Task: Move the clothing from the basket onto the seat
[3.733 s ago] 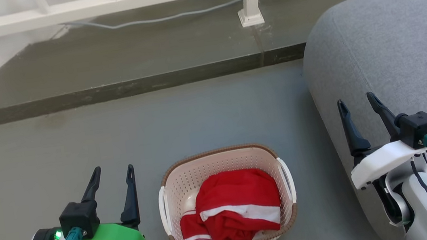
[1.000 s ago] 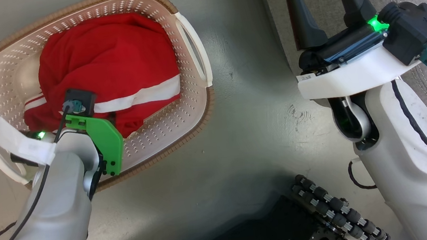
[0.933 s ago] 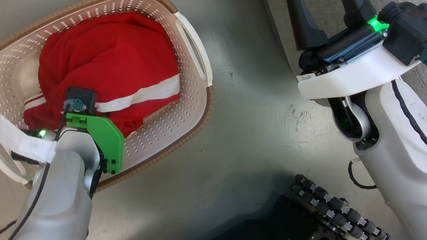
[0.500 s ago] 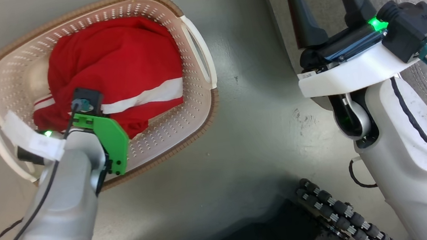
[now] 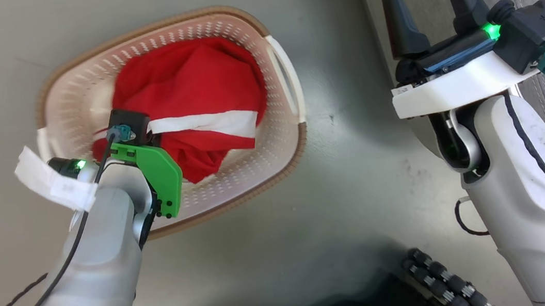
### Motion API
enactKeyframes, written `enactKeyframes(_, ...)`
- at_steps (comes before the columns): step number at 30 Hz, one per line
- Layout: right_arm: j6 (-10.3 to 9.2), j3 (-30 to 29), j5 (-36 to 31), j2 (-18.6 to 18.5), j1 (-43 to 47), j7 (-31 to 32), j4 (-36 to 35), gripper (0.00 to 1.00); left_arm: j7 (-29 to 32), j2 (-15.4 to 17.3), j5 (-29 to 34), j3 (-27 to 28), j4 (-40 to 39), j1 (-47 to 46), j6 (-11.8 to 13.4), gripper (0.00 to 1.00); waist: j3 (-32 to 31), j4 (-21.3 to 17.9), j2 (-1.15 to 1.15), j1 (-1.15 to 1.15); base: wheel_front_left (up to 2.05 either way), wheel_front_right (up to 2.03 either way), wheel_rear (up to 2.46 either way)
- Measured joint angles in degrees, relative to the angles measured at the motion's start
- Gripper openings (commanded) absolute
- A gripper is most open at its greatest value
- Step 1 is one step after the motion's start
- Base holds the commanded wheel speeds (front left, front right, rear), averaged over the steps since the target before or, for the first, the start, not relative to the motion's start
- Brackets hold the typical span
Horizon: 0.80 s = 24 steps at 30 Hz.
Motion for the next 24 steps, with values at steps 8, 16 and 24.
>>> enactKeyframes(8, 0.49, -1.2, -1.3, -2.1, 0.6, 0.0, 2.4, 1.00, -4.1, -0.2, -2.6, -1.0, -0.4, 2.1, -0.1, 0.00, -4.2, 3.3, 0.00, 0.00, 0.00, 0.00, 0.00)
enactKeyframes(16, 0.90, -2.4, -1.8, -3.5, 3.3, 0.0, 5.7, 1.00, -8.4, -0.3, -9.7, -3.4, -6.3, 5.3, -1.1, 0.00, -10.1, 7.4, 0.00, 0.00, 0.00, 0.00, 0.00)
enactKeyframes(24, 0.98, -3.4, -1.6, -3.7, 6.3, 0.0, 8.0, 1.00, -12.0, -0.3, -13.2, -5.7, -10.4, 7.8, -1.1, 0.00, -16.2, 10.3, 0.00, 0.00, 0.00, 0.00, 0.00)
